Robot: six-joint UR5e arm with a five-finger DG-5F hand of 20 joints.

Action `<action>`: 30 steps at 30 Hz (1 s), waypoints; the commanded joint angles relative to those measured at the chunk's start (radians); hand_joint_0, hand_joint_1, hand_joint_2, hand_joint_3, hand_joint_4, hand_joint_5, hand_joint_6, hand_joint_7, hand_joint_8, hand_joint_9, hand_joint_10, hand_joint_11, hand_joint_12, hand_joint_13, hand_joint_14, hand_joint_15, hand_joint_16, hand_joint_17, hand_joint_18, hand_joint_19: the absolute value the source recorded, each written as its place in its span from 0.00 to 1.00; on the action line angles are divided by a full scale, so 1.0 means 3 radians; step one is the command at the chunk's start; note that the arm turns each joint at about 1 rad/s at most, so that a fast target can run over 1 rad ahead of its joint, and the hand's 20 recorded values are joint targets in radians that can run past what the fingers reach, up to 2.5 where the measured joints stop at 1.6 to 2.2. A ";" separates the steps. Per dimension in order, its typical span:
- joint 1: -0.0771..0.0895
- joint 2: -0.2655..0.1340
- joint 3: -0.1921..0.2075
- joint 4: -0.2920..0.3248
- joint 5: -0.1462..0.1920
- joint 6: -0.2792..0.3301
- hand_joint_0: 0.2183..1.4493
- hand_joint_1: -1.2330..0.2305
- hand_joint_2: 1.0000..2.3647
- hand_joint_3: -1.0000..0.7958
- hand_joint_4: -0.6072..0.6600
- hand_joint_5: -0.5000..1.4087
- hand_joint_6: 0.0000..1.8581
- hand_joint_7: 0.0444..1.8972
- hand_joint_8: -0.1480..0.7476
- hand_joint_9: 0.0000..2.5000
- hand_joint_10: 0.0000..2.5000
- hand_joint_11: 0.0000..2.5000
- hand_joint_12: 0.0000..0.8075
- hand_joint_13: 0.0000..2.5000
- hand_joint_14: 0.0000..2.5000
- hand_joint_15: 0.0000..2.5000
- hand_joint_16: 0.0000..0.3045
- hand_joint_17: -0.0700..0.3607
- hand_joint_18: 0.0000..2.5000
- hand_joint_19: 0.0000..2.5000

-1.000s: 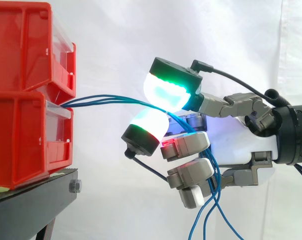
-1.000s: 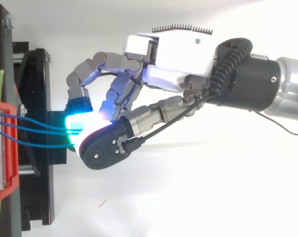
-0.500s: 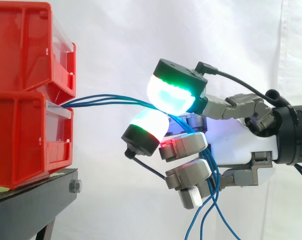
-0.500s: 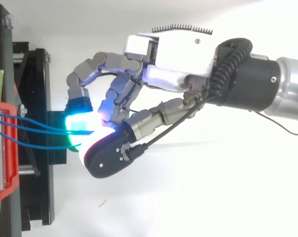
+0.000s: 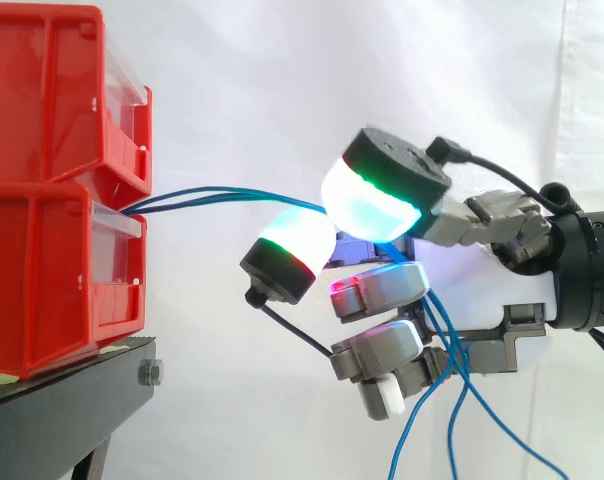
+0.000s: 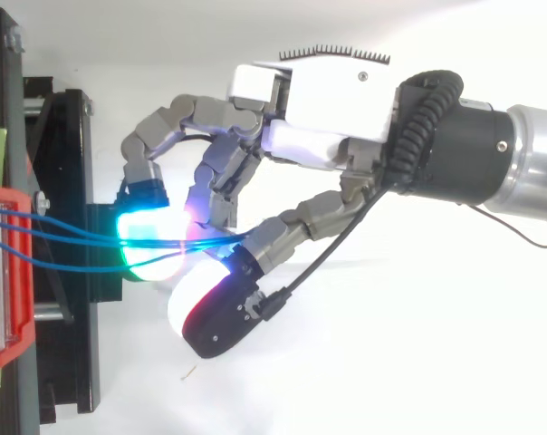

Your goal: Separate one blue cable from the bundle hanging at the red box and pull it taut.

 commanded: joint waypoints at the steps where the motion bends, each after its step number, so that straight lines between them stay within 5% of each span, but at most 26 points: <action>1: 0.0000 0.0000 0.0000 0.0000 -0.0001 0.0000 0.15 0.30 0.00 0.28 0.49 0.18 0.48 0.49 0.47 0.41 0.23 0.53 0.52 0.47 0.00 0.60 0.20 0.48 0.41 0.33; 6: 0.0000 0.0005 0.0000 0.0000 -0.0001 0.0000 0.20 0.42 0.00 0.28 0.48 0.18 0.47 0.53 0.43 0.42 0.14 0.58 0.47 0.46 0.00 0.60 0.18 0.45 0.39 0.35; 9: 0.0000 0.0005 -0.0006 0.0000 -0.0001 0.0000 0.25 0.38 0.00 0.28 0.46 0.18 0.47 0.56 0.40 0.43 0.08 0.62 0.43 0.45 0.00 0.61 0.17 0.43 0.38 0.37; 18: 0.0000 0.0000 -0.0006 0.0000 -0.0001 0.0000 0.30 0.27 0.01 0.45 0.44 0.18 0.47 0.57 0.45 0.43 0.14 0.58 0.48 0.46 0.00 0.60 0.19 0.46 0.40 0.34; 22: 0.0000 0.0000 -0.0006 0.0000 -0.0001 0.0000 0.36 0.22 0.01 0.38 0.41 0.18 0.48 0.62 0.40 0.43 0.03 0.66 0.40 0.44 0.01 0.61 0.16 0.41 0.37 0.35; 26: 0.0000 0.0000 -0.0006 0.0000 -0.0001 0.0000 0.39 0.21 0.00 0.28 0.43 0.18 0.49 0.59 0.41 0.43 0.03 0.65 0.40 0.44 0.01 0.61 0.16 0.41 0.37 0.33; 30: 0.0000 0.0000 -0.0006 0.0000 -0.0001 0.0000 0.36 0.22 0.00 0.28 0.47 0.18 0.48 0.59 0.42 0.43 0.02 0.65 0.40 0.44 0.01 0.60 0.15 0.41 0.37 0.33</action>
